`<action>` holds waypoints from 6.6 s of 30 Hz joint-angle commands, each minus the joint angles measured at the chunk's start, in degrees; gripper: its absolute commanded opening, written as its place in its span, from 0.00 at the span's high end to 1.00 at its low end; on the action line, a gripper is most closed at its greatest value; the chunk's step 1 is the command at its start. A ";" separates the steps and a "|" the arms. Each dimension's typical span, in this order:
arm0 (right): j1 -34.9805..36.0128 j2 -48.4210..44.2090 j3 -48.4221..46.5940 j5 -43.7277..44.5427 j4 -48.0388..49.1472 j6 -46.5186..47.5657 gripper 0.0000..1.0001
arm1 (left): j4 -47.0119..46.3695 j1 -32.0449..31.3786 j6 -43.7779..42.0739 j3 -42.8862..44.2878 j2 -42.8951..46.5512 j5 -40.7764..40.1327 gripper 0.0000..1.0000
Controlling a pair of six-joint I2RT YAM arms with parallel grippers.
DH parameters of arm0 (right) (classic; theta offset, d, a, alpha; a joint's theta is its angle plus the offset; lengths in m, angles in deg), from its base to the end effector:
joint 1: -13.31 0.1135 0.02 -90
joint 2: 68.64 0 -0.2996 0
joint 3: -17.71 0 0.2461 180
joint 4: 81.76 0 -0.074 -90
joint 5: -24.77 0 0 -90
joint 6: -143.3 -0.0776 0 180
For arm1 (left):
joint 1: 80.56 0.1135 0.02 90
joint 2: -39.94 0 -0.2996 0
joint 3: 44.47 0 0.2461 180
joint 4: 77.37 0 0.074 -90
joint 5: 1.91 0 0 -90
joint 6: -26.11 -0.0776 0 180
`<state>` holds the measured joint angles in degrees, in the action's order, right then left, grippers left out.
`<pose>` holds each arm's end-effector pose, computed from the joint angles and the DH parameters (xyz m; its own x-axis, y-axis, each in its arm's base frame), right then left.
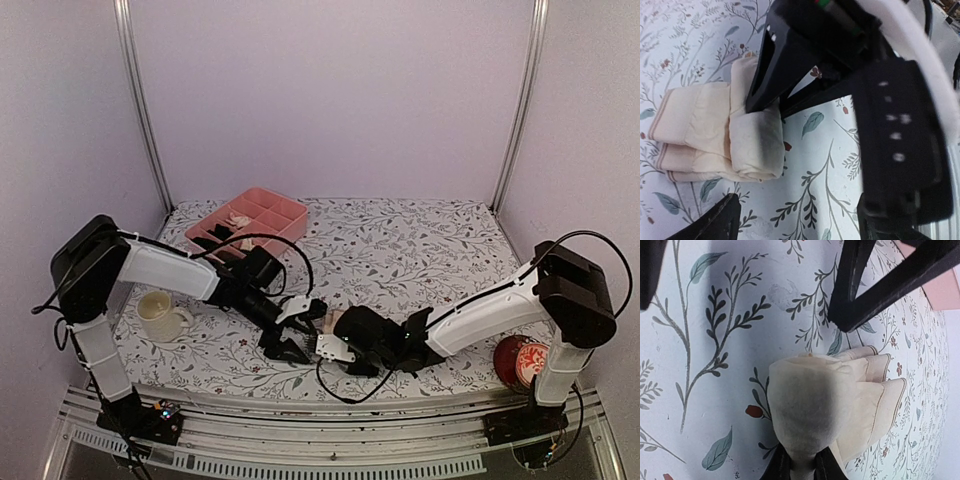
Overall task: Roll the underwear
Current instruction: Roll the underwear at the center of the board.
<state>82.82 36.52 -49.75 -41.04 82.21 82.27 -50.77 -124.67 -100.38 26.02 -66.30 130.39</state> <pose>0.1624 0.3436 0.1354 0.1259 -0.9254 -0.3576 -0.8100 0.1122 -0.5756 0.2254 -0.2912 0.1410 -0.0718 0.6822 -0.7276 0.9724 -0.1145 -0.2033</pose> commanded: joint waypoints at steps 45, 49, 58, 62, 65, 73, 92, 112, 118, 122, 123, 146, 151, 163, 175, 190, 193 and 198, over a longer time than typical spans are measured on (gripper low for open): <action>-17.41 16.51 -22.53 -52.02 -28.79 -9.11 0.83 | -50.62 -18.33 -17.38 -24.51 0.37 -51.92 0.48; -17.50 16.32 -22.21 -51.08 -28.77 -9.24 0.83 | -49.60 -18.30 -17.47 -23.73 -0.87 -52.88 0.68; -17.54 7.82 -17.62 -42.67 -23.37 -11.12 0.60 | -34.07 -17.70 -13.28 -18.65 0.48 -45.06 1.00; -17.48 -0.93 -13.11 -36.47 -19.69 -12.68 0.44 | -23.56 -15.81 -10.30 -13.92 0.42 -39.01 1.00; -16.79 -6.94 -10.17 -27.41 -17.07 -14.60 0.34 | -16.96 -14.40 -8.38 -10.56 0.18 -35.39 1.00; -12.51 -23.07 -0.34 -3.56 -7.57 -17.10 0.22 | -4.01 -10.77 -4.66 -2.29 -2.22 -26.76 1.00; 6.13 -27.50 11.31 -1.64 9.56 4.15 0.30 | 22.24 -2.72 0.17 18.73 -19.12 -4.59 1.00; 2.39 -1.02 5.87 6.78 10.99 7.65 0.55 | 24.06 -2.17 0.56 20.28 -20.78 -2.91 1.00; 1.92 0.40 5.96 8.29 12.66 8.55 0.51 | 24.07 -2.17 0.54 20.31 -20.77 -2.93 1.00; 1.89 -0.07 6.33 8.58 13.55 8.97 0.47 | 24.07 -2.16 0.61 20.26 -20.84 -2.93 1.00; 1.99 -0.31 6.49 8.62 13.78 9.14 0.46 | 24.07 -2.15 0.63 20.26 -20.85 -2.93 1.00; 0.23 4.93 4.01 11.44 10.39 8.92 0.77 | 24.51 -1.99 0.32 20.26 -20.64 -2.27 0.95; -0.52 5.61 2.67 8.91 6.70 7.42 0.85 | 24.13 -1.44 -0.17 19.67 -19.07 -2.45 0.74; -1.48 3.17 2.52 2.54 3.67 5.70 0.88 | 9.39 0.27 4.00 10.71 -3.80 -7.71 0.18; -1.49 3.58 1.73 1.77 2.43 5.86 0.88 | 21.33 0.47 5.22 21.09 -11.13 -2.16 0.02; -1.48 3.47 1.39 2.85 2.08 5.71 0.88 | 28.12 -1.14 6.26 27.77 -17.49 -2.66 0.01; -1.49 3.51 1.34 3.09 2.00 5.66 0.88 | 28.39 -1.25 7.20 28.75 -18.38 -4.33 0.02; -1.48 3.55 1.33 3.44 1.91 5.74 0.88 | 21.61 -1.37 10.24 25.47 -15.37 -13.97 0.02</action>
<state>82.21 38.88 -48.65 -36.98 90.39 88.80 -25.33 -125.15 -93.17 54.06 -82.65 124.95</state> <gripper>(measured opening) 0.134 0.984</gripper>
